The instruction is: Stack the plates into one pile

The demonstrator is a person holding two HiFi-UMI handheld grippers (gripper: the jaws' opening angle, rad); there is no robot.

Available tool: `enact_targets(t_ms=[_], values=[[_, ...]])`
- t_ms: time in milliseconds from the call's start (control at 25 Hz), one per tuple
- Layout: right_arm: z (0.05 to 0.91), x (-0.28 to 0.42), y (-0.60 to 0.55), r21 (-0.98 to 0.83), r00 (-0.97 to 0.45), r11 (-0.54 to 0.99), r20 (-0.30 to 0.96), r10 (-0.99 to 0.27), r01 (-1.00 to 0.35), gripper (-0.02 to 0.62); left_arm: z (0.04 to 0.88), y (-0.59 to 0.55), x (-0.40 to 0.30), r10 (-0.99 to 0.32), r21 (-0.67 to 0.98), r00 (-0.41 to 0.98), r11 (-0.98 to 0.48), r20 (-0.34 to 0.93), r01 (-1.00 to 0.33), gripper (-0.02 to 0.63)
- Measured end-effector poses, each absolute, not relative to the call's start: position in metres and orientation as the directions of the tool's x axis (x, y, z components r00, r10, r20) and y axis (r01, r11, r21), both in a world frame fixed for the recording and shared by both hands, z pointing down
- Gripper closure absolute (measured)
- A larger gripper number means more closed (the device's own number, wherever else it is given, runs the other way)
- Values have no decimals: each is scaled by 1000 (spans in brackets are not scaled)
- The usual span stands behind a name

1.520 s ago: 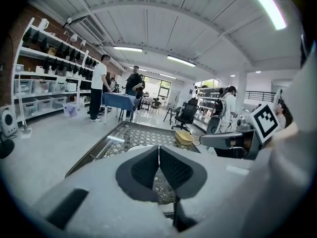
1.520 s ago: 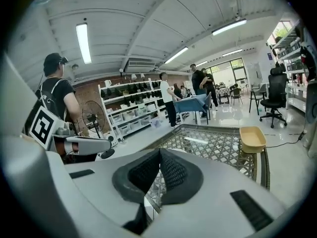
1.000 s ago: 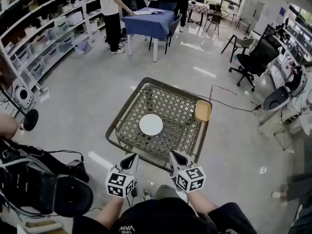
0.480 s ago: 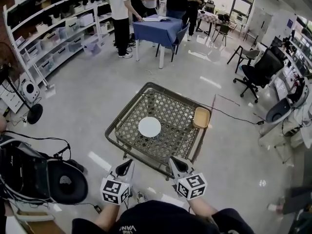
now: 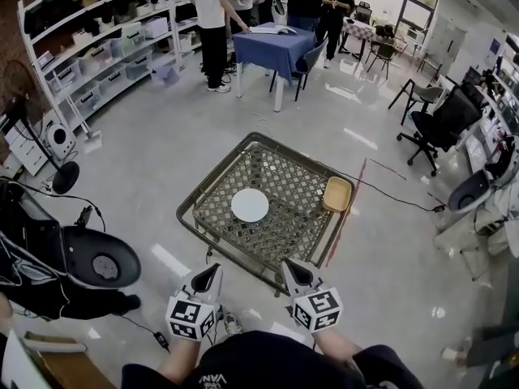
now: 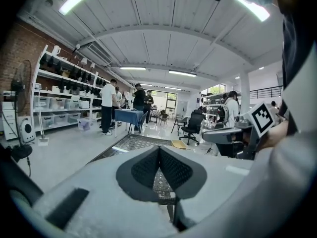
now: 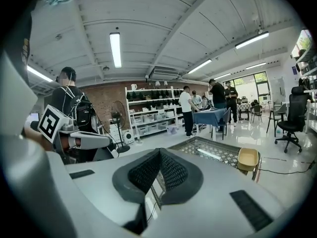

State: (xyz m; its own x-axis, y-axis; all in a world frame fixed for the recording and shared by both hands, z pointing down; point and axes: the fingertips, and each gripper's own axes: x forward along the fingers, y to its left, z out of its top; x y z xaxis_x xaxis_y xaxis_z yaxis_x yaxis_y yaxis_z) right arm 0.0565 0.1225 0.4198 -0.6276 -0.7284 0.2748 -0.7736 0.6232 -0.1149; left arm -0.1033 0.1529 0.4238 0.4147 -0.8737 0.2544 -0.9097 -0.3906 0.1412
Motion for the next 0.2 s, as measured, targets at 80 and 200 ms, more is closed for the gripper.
enact_targets(t_ms=[80,200], values=[[417,62,123,-112,-627,623,270,-731,-774,594,423,156,-99,-877,141,407,-383,254,-913,586],[415,73,123,-114,-631,626,265,-730,-772,594,422,159,-88,-883,143,396,-371,253,-917,586]])
